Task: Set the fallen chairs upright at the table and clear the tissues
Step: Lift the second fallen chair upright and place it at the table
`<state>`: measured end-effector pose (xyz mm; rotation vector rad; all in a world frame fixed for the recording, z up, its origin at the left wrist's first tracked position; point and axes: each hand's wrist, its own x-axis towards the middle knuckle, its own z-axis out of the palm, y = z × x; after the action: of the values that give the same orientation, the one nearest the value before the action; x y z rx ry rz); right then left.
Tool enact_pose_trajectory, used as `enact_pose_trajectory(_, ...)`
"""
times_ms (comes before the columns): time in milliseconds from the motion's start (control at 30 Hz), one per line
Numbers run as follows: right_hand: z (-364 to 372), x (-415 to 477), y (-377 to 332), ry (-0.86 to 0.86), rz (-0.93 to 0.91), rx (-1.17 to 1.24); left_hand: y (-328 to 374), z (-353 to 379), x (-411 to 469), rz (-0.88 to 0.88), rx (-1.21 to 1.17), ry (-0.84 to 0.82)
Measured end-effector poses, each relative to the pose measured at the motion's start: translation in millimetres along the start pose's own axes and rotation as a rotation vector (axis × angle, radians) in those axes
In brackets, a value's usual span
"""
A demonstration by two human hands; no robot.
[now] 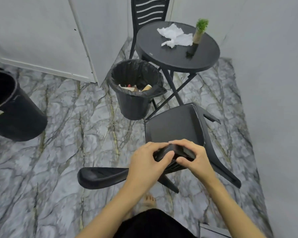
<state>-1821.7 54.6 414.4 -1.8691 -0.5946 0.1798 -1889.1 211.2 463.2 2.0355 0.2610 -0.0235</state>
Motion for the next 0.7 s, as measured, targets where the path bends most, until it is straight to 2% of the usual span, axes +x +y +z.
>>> enact_pose_trajectory(400, -101, -14, 0, 0.042, 0.141, 0.045, 54, 45, 32, 0.196, -0.070, -0.400)
enact_pose_trajectory(533, -117, -14, 3, 0.098, 0.143, 0.144, 44, 48, 29, 0.234, -0.043, -0.421)
enact_pose_trajectory(700, -146, -20, 12, 0.151, 0.185, 0.187, -1, 29, 13, 0.241, -0.068, -0.542)
